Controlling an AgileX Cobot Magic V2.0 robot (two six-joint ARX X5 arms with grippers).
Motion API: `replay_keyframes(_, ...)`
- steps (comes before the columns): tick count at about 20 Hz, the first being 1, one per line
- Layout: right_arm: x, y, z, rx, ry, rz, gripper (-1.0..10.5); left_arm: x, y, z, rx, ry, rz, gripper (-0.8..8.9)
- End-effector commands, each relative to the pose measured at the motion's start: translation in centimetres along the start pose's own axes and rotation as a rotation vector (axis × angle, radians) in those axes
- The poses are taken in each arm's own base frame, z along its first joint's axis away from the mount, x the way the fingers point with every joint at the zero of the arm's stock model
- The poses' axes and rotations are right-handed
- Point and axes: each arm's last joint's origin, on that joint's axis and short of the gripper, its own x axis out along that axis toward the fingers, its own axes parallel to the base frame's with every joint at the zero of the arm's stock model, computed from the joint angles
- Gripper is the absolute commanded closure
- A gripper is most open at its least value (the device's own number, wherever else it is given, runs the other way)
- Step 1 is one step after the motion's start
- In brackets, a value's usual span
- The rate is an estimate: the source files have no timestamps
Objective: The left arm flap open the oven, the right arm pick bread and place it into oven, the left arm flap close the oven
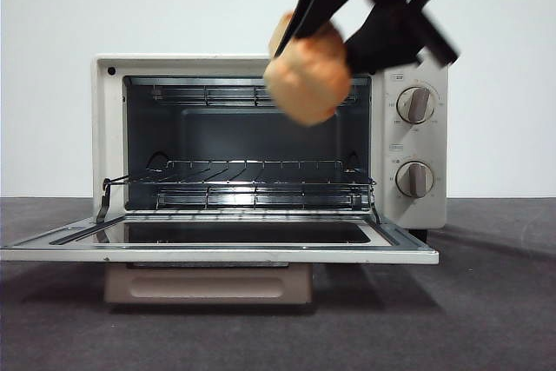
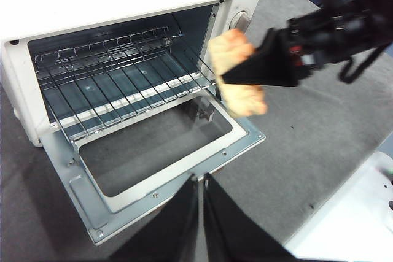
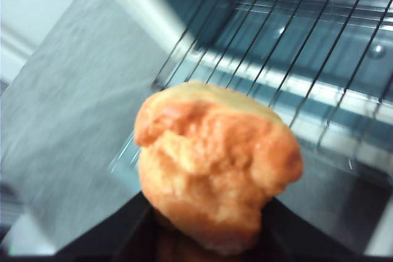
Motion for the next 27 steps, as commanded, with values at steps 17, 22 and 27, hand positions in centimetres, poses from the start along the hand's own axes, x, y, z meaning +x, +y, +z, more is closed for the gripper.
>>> replay_keyframes(17, 6.9, -2.9, 4.5, 0.172, -0.064, -0.254, 7.9, -0.7, -0.1, 0.1, 0.007, -0.001, -0.006, 7.94)
replay_keyframes(22, 7.6, -3.1, 5.1, 0.173, -0.08, -0.268, 7.9, -0.7, -0.1, 0.1, 0.013, -0.001, -0.006, 7.94)
replay_keyframes(27, 7.7, -3.3, 5.0, 0.165, -0.094, -0.299, 7.9, -0.7, -0.1, 0.2, 0.018, -0.003, -0.006, 7.94)
